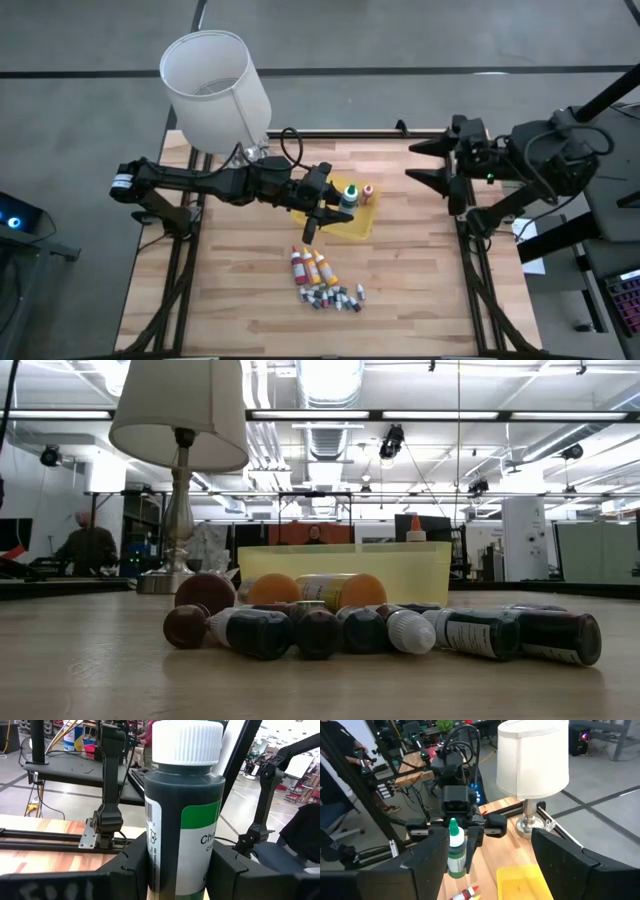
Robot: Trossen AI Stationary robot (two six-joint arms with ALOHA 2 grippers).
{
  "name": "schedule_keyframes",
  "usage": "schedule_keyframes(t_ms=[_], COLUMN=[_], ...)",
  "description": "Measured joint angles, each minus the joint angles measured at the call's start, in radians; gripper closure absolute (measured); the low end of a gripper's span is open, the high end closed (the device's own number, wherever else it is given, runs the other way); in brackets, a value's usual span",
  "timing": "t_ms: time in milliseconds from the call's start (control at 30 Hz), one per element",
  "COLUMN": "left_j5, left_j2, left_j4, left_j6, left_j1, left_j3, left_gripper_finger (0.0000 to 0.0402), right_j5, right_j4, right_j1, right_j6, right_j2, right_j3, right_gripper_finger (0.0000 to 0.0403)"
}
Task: Pick & Place food coloring
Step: Put the large green food coloring bottle into the yellow bin
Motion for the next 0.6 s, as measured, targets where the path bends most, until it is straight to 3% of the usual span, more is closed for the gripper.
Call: schedule_keyframes(t_ms=[600], left_j5=[0.003], left_j2=[0.036], left_j4=[-0.247], left_j6=[0.054], left_j1=[0.006], left_j3=[0.185], left_gripper_finger=[0.028], right_j5=[-0.07], right_j4=[-0.017], right_j1=[-0.004], right_j6=[0.01], right_j2=[0.055], right_j3=[-0.005], right_gripper_finger=[0.0129])
